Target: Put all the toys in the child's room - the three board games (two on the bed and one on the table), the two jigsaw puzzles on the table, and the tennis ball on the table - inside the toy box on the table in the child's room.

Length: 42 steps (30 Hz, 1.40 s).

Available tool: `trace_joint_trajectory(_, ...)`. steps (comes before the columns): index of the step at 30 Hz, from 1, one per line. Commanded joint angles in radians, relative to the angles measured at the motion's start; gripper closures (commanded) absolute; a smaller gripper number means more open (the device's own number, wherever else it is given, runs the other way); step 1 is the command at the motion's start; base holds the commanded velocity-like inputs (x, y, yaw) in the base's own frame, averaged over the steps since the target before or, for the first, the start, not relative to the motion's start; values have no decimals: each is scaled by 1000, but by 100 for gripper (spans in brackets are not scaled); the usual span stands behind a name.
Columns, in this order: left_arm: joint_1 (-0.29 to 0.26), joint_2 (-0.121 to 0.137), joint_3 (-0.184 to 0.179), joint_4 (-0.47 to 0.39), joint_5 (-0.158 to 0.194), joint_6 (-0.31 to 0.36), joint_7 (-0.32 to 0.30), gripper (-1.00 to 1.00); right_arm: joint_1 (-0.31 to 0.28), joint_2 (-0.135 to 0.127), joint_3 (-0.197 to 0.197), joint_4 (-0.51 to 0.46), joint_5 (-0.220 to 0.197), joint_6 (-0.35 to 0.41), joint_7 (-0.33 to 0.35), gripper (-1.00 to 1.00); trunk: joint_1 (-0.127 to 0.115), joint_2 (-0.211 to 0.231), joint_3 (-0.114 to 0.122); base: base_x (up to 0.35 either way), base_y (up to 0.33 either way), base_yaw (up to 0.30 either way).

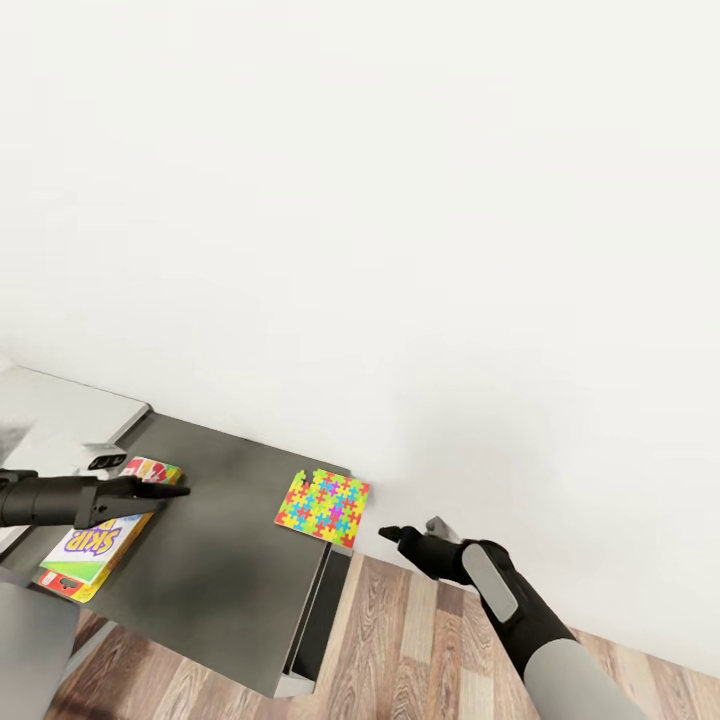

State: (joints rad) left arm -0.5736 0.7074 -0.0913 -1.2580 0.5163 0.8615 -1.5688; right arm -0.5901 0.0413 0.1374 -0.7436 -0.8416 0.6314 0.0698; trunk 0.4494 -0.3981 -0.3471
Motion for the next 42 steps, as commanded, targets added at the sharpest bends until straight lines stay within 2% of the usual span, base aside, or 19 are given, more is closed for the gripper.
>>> trace_joint_trajectory(1,0,1,-3,0,4,11,-2,-100,2,-4,-3,0,3,2,47,-100,1,-2,-2,0,0,0)
trace_joint_trajectory(6,1,-4,-2,-1,5,11,-2,-100,10,-22,-6,2,3,-58,247,-100,1,-2,-2,0,0,0)
trace_joint_trajectory(9,1,-6,-2,-1,5,11,-2,-100,11,-36,-7,3,3,-73,288,-100,1,-2,-2,0,0,0)
trace_joint_trajectory(19,1,-6,-2,-1,4,12,-2,-100,12,-44,-7,13,3,-85,303,-100,1,-2,-2,1,1,0)
trace_joint_trajectory(27,1,-7,-3,-1,4,15,-2,-100,12,-44,-6,15,1,-131,312,-100,1,-2,-2,96,64,0)
trace_joint_trajectory(42,1,-6,-1,-1,5,19,-2,-100,12,-44,-3,19,-1,-129,318,-100,1,-2,-2,6,3,0)
